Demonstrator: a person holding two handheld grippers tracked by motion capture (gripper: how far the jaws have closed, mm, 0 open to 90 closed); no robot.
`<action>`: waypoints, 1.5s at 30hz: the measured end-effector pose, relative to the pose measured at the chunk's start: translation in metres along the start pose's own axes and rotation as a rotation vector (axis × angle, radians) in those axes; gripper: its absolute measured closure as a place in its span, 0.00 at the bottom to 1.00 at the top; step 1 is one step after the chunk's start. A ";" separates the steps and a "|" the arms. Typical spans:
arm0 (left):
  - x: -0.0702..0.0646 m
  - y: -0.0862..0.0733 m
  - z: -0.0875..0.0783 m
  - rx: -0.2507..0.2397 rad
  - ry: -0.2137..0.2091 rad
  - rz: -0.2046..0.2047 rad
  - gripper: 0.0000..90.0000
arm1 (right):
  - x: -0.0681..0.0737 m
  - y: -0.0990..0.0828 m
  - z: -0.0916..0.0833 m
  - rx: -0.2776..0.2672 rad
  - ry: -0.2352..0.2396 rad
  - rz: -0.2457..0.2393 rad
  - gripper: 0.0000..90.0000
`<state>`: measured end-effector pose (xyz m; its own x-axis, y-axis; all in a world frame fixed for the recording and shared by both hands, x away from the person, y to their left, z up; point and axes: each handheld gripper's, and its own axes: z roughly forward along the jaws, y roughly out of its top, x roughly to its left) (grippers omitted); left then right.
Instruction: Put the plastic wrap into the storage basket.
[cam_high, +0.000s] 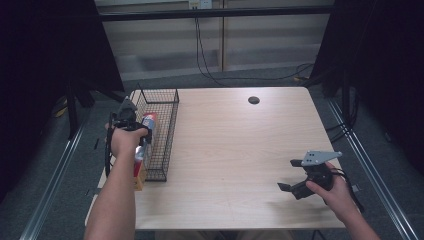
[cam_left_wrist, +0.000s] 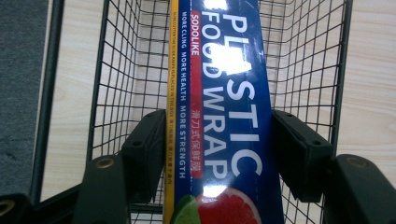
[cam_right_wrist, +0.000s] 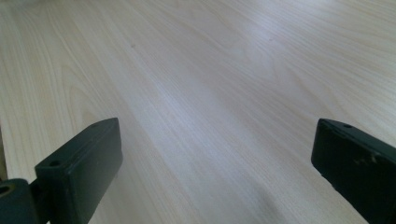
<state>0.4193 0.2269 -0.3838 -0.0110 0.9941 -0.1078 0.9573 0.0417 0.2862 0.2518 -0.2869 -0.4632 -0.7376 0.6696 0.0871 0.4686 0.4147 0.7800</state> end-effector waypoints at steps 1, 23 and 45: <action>-0.001 0.000 -0.001 -0.010 0.003 -0.005 0.42 | 0.000 0.000 0.000 -0.003 0.000 0.000 0.02; -0.002 0.000 -0.019 -0.073 -0.040 0.039 0.15 | -0.002 0.001 -0.001 -0.005 -0.008 0.002 0.02; -0.023 -0.009 -0.042 -0.129 -0.148 0.160 0.14 | 0.000 0.001 -0.002 -0.006 -0.006 0.008 0.02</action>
<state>0.3984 0.2083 -0.3441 0.1892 0.9639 -0.1873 0.8986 -0.0931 0.4288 0.2516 -0.2879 -0.4617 -0.7308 0.6766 0.0903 0.4719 0.4053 0.7830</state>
